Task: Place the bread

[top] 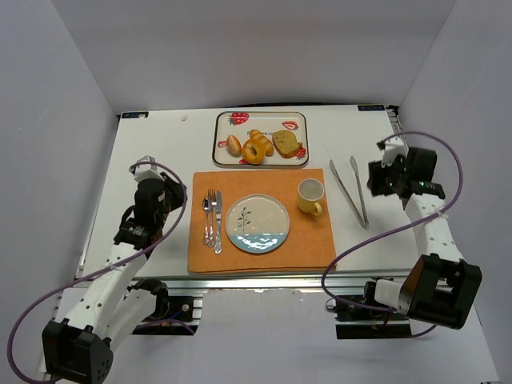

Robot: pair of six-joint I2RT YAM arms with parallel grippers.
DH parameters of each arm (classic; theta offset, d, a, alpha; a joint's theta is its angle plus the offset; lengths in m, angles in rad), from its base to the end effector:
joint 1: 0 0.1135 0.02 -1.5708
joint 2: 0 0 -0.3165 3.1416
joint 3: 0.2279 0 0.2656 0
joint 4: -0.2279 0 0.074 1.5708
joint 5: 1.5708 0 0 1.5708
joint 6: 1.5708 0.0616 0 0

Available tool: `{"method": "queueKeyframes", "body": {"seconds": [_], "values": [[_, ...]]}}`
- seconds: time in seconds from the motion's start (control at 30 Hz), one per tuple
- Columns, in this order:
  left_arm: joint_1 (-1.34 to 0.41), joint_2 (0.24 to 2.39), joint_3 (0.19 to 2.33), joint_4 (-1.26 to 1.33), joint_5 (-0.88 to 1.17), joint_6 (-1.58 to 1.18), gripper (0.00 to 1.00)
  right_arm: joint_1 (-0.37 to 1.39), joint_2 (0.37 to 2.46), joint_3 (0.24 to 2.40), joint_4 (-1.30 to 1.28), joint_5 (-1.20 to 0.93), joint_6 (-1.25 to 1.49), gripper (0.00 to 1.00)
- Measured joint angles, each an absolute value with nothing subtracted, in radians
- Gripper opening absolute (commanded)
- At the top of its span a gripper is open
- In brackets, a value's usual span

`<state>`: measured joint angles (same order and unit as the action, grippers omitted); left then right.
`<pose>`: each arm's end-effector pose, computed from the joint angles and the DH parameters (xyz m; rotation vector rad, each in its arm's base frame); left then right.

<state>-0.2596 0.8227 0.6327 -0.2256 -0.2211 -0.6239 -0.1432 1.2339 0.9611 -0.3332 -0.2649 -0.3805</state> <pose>0.1898 -0.0364 0.3014 -0.5015 1.9288 -0.3544 0.2897 -0.0255 0.3243 -0.4030 2.1148 -0.0148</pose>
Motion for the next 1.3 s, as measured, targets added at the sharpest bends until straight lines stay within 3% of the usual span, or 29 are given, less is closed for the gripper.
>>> {"method": "queueKeyframes", "body": {"seconds": [0.07, 0.1, 0.57, 0.87, 0.93, 1.03, 1.07, 1.17, 1.27, 1.3], "values": [[-0.257, 0.828, 0.607, -0.234, -0.212, -0.630, 0.64, -0.185, 1.216, 0.884, -0.396, -0.300, -0.419, 0.87], [-0.257, 0.831, 0.601, -0.235, -0.206, -0.632, 0.71, -0.185, 1.216, 0.860, -0.418, -0.311, -0.423, 0.89], [-0.257, 0.806, 0.556, -0.223, -0.186, -0.648, 0.73, -0.142, 1.355, 0.803, -0.324, -0.204, -0.305, 0.89], [-0.257, 0.779, 0.543, -0.227, -0.186, -0.669, 0.73, -0.037, 1.628, 0.893, -0.229, -0.081, -0.271, 0.85], [-0.257, 0.761, 0.542, -0.231, -0.187, -0.673, 0.73, -0.036, 1.675, 0.925, -0.225, -0.063, -0.267, 0.80], [-0.257, 0.743, 0.535, -0.236, -0.189, -0.679, 0.73, -0.037, 1.705, 0.959, -0.225, -0.063, -0.265, 0.62], [-0.257, 0.738, 0.532, -0.236, -0.191, -0.681, 0.73, -0.037, 1.710, 0.964, -0.225, -0.066, -0.269, 0.50], [-0.257, 0.735, 0.531, -0.241, -0.196, -0.682, 0.73, -0.037, 1.717, 0.968, -0.228, -0.085, -0.278, 0.34], [-0.257, 0.734, 0.531, -0.247, -0.197, -0.682, 0.73, -0.037, 1.717, 0.967, -0.229, -0.105, -0.306, 0.07], [-0.257, 0.734, 0.531, -0.249, -0.198, -0.682, 0.73, -0.037, 1.717, 0.967, -0.229, -0.109, -0.311, 0.05]]}}
